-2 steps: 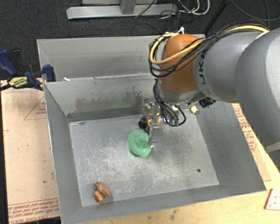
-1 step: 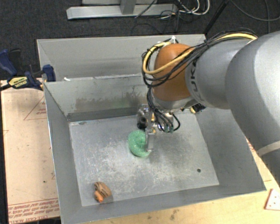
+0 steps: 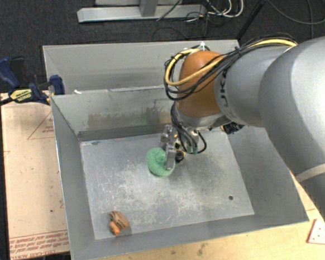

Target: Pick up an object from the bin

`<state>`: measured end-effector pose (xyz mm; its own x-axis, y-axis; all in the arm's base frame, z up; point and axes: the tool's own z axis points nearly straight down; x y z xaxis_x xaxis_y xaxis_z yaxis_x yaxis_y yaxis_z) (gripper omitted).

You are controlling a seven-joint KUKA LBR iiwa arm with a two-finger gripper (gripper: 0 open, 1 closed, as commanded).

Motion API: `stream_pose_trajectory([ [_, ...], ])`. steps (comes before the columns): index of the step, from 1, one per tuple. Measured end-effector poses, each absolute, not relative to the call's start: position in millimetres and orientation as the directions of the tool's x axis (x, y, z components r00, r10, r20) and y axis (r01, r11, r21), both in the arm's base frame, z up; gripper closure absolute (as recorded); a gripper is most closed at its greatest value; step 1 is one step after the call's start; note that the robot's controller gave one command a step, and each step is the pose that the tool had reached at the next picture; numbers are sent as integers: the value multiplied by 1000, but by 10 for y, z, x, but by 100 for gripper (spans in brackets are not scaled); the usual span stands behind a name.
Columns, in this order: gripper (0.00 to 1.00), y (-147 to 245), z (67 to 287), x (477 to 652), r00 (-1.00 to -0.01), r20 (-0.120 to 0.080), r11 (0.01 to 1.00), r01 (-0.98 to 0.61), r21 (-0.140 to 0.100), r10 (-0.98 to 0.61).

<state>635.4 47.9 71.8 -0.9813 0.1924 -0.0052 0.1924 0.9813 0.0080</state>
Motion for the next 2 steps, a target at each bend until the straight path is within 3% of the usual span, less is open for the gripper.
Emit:
stream_pose_trajectory([
  [2,100,479,742,6356,-978,-6,978,210,8,210],
])
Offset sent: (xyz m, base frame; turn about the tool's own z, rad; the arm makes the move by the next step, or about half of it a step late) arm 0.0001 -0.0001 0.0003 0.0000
